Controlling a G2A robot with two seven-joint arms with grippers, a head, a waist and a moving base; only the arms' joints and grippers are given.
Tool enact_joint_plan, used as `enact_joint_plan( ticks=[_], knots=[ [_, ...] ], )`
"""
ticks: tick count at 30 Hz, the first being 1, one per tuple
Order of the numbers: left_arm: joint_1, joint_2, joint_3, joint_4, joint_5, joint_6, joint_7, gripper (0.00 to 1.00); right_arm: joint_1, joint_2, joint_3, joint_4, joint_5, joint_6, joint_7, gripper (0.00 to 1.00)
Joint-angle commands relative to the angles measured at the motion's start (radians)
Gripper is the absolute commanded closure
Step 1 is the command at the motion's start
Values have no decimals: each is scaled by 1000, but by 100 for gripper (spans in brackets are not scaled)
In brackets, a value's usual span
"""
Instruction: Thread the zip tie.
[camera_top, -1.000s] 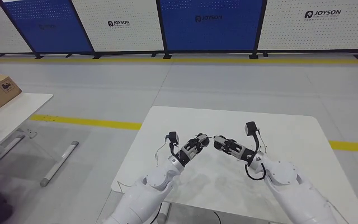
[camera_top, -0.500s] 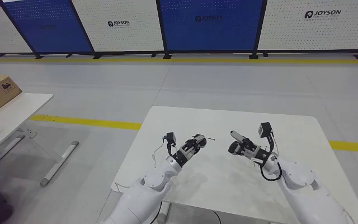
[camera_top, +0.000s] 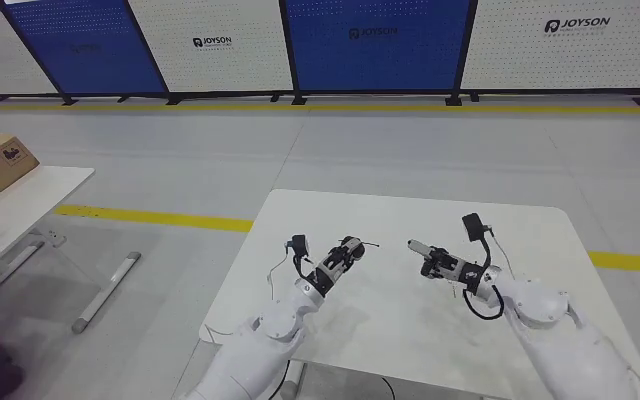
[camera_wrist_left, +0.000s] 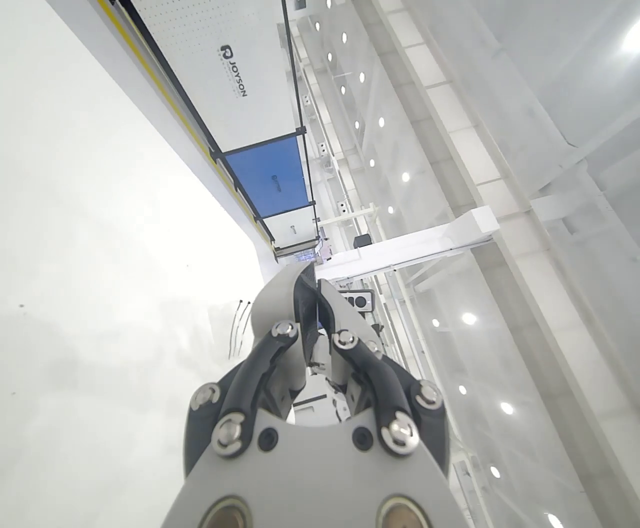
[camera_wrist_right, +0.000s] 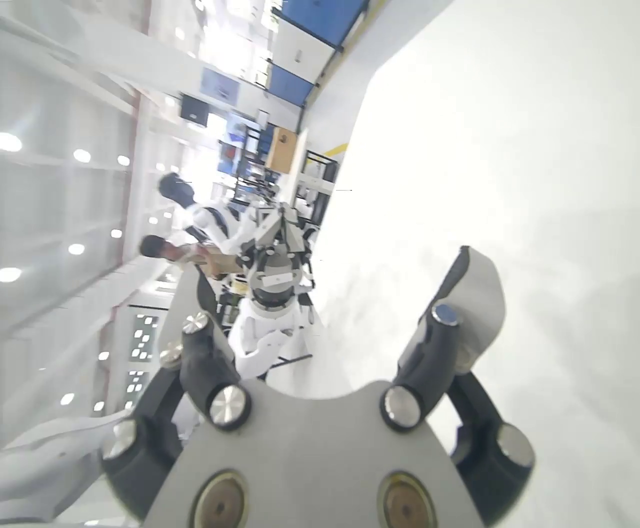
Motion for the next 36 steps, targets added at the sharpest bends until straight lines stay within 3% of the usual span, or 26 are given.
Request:
enact_joint_plan(
  ticks=[1, 4, 16, 24, 26, 29, 31, 33, 36],
  knots=[
    [7, 2, -4, -4, 22, 0, -7, 100, 9, 15, 20, -40, -87, 47, 82, 0],
    [17, 3, -1, -9, 48, 0, -19, 100, 23, 33, 37, -95, -183, 78, 214, 0],
    [19, 3, 3, -8, 51, 0, -25, 100, 22, 37, 52, -113, -201, 88, 204, 0],
    [19, 3, 3, -8, 51, 0, -25, 100, 122, 79, 112, -116, -402, 124, 504, 0],
    [19, 3, 3, -8, 51, 0, -25, 100, 153, 85, 99, -115, -462, 139, 580, 0],
    [19, 3, 3, -8, 51, 0, -25, 100, 204, 89, -4, -84, -553, 139, 589, 0],
    [19, 3, 3, -8, 51, 0, -25, 100, 254, 86, -65, -55, -558, 146, 589, 0],
    [19, 3, 3, -8, 51, 0, -25, 100, 284, 81, -75, -40, -552, 143, 573, 0],
    [19, 3, 3, -8, 51, 0, -25, 100, 284, 81, -75, -40, -552, 143, 573, 0]
  ],
)
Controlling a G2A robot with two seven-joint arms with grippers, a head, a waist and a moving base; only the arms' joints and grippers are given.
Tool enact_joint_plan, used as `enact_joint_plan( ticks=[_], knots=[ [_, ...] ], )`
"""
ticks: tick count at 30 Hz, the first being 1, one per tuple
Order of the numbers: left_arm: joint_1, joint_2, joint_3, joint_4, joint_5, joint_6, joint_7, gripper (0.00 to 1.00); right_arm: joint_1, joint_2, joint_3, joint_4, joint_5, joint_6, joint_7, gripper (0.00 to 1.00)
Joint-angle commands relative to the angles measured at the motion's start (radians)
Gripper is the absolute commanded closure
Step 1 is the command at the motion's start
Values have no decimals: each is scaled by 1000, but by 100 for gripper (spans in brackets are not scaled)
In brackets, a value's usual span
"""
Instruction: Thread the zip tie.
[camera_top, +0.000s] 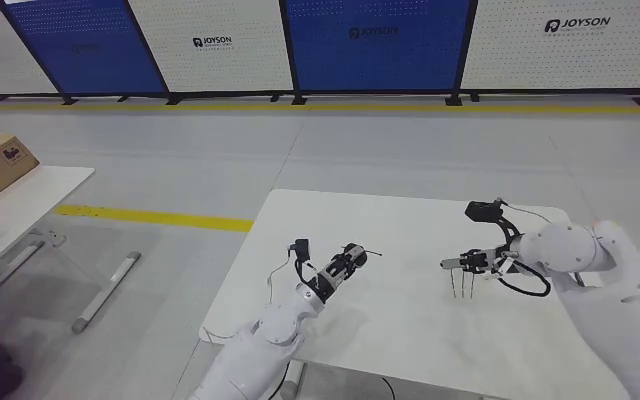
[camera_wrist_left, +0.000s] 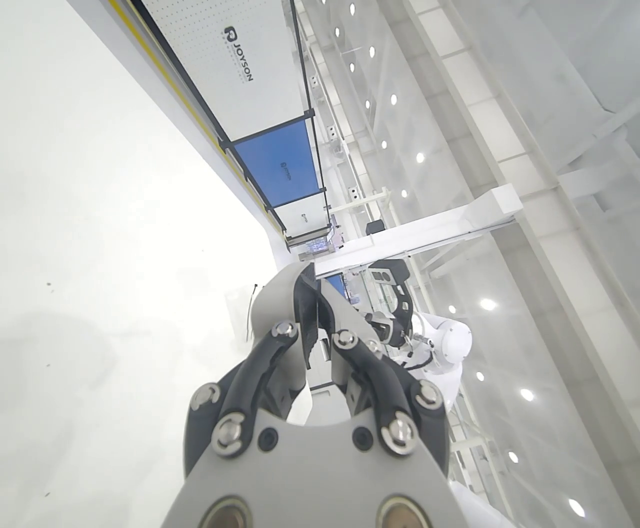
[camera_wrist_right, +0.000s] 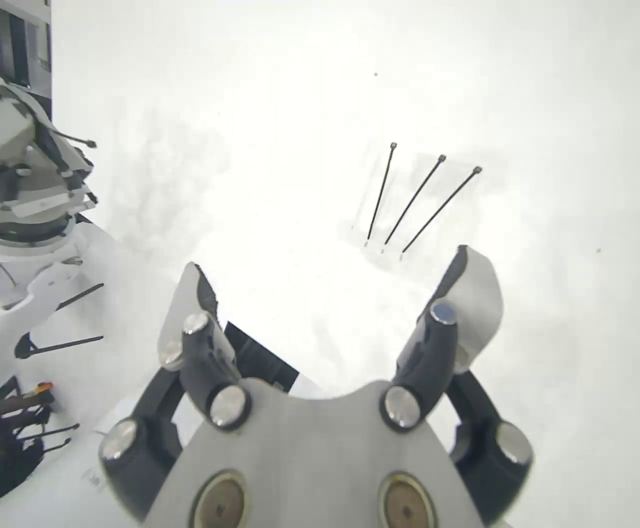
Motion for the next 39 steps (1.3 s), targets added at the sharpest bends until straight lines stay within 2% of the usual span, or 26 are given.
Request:
enact_joint_plan(
  ticks=[1, 18, 21, 25, 28, 36, 39],
  knots=[
    [0, 0, 0, 0, 0, 0, 0, 100, -2, 0, 1, -1, 0, 0, 1, 0],
    [0, 0, 0, -1, -2, 1, 0, 100, -2, 0, 1, -1, 0, 0, 1, 0],
    [9, 0, -13, -34, -47, 0, -6, 100, -2, 0, 1, -1, 0, 0, 1, 0],
    [38, 5, -48, -121, -103, 0, -28, 100, -2, 0, 1, -1, 0, 0, 1, 0],
    [65, 10, -74, -190, -112, 0, -31, 100, -2, 0, 1, -1, 0, 0, 1, 0],
    [152, 19, -138, -418, -126, 0, -23, 100, -2, 0, 1, -1, 0, 0, 1, 0],
    [179, 19, -158, -480, -123, 0, -6, 100, -2, 0, 1, -1, 0, 0, 1, 0]
  ],
)
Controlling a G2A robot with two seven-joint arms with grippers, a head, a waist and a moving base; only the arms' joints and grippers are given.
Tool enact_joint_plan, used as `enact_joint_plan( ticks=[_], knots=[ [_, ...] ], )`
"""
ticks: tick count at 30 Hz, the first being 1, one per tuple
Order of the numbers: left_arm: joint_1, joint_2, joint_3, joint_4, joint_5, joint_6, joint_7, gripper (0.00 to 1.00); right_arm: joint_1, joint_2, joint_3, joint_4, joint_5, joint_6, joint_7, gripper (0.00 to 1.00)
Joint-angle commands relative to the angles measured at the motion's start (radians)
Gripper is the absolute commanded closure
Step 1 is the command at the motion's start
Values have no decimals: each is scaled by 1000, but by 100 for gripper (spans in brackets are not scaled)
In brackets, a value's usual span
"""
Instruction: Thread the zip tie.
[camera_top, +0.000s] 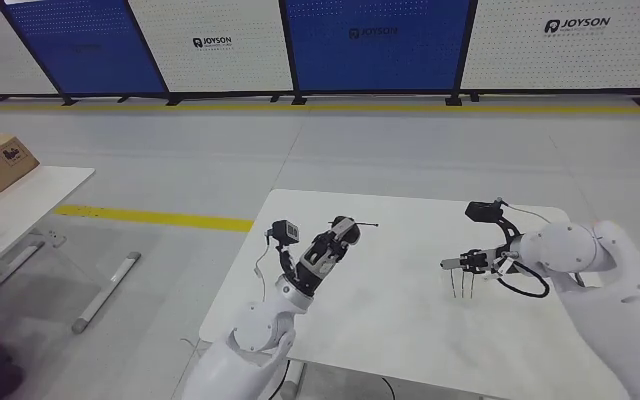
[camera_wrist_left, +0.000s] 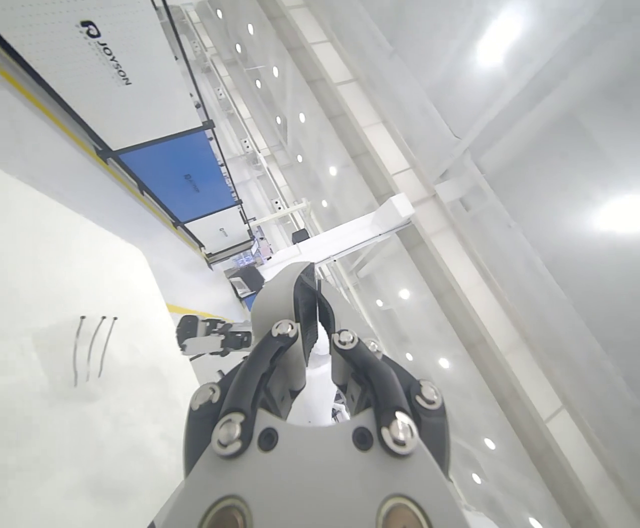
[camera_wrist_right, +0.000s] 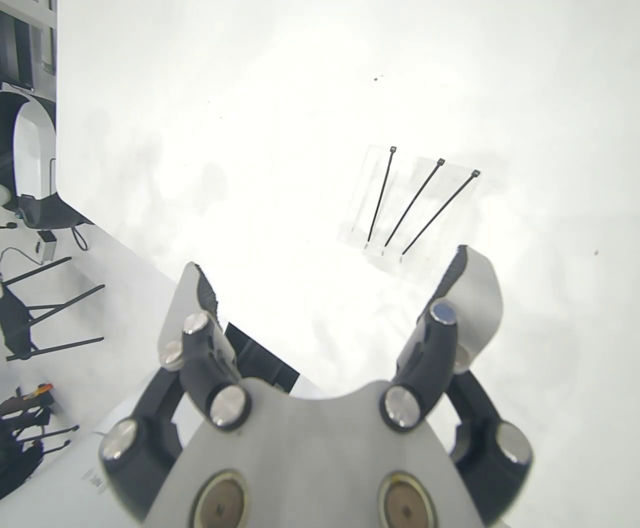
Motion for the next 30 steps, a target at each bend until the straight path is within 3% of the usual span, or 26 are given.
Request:
enact_joint_plan(
  ticks=[1, 5, 18, 21, 27, 30],
  knots=[
    [19, 0, -14, -44, 10, 0, 13, 100, 0, 0, 0, 0, 0, 0, 0, 0],
    [46, 0, -27, -74, 33, 0, 25, 100, 0, 0, 0, 0, 0, 0, 0, 0],
    [44, -1, -22, -78, 27, 2, 22, 100, 0, 0, 0, 0, 0, 0, 0, 0],
    [56, 0, -27, -117, 10, 0, -1, 100, 0, 0, 0, 0, 0, 0, 0, 0],
    [113, 3, -62, -219, 2, 0, -43, 100, 0, 0, 0, 0, 0, 0, 0, 0],
    [127, 2, -68, -233, 7, 0, -51, 100, 0, 0, 0, 0, 0, 0, 0, 0]
  ],
)
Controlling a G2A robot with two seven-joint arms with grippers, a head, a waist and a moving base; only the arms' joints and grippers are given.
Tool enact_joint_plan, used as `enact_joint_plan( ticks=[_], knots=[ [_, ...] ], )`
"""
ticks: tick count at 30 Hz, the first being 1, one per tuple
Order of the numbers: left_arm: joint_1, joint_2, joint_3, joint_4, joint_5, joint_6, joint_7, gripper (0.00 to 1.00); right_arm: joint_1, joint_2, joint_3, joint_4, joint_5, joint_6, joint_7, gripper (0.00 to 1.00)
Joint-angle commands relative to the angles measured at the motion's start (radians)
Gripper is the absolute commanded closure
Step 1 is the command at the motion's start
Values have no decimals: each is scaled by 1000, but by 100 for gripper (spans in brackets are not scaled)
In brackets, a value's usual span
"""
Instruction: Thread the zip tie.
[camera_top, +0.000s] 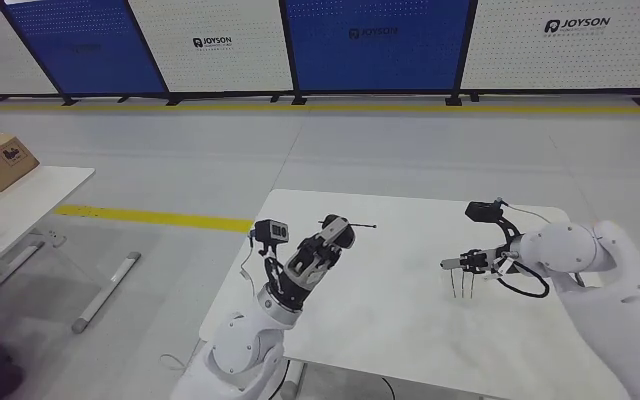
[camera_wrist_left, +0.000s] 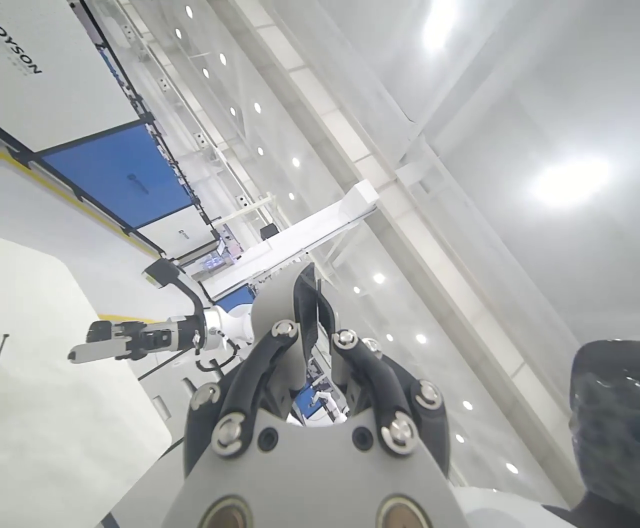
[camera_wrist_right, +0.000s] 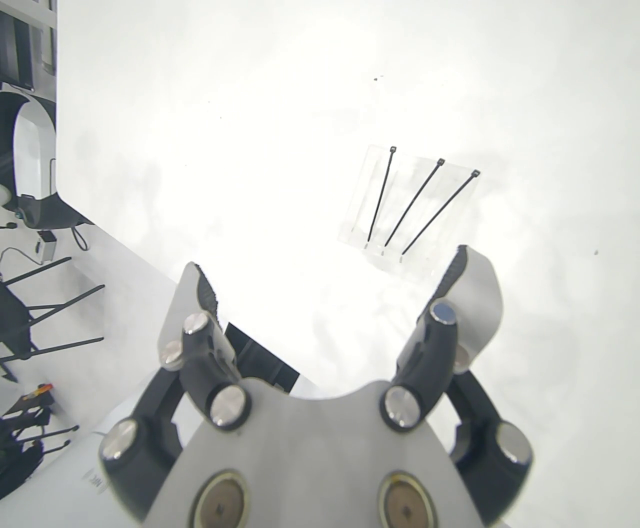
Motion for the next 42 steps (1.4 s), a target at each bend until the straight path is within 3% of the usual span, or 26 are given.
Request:
enact_joint_plan(
  ticks=[1, 7, 12, 18, 29, 42],
  knots=[
    [5, -1, -1, -1, 10, 0, -5, 100, 0, 0, 0, 0, 0, 0, 0, 0],
    [-13, -4, 25, 73, 23, 10, -9, 100, 0, 0, 0, 0, 0, 0, 0, 0],
    [-69, -10, 78, 191, 56, 54, -1, 100, 0, 0, 0, 0, 0, 0, 0, 0],
    [-140, -20, 123, 341, 100, 63, 61, 100, 0, 0, 0, 0, 0, 0, 0, 0],
    [-205, -31, 169, 519, 188, 55, 145, 100, 0, 0, 0, 0, 0, 0, 0, 0],
    [-211, -33, 175, 532, 192, 57, 153, 100, 0, 0, 0, 0, 0, 0, 0, 0]
  ],
)
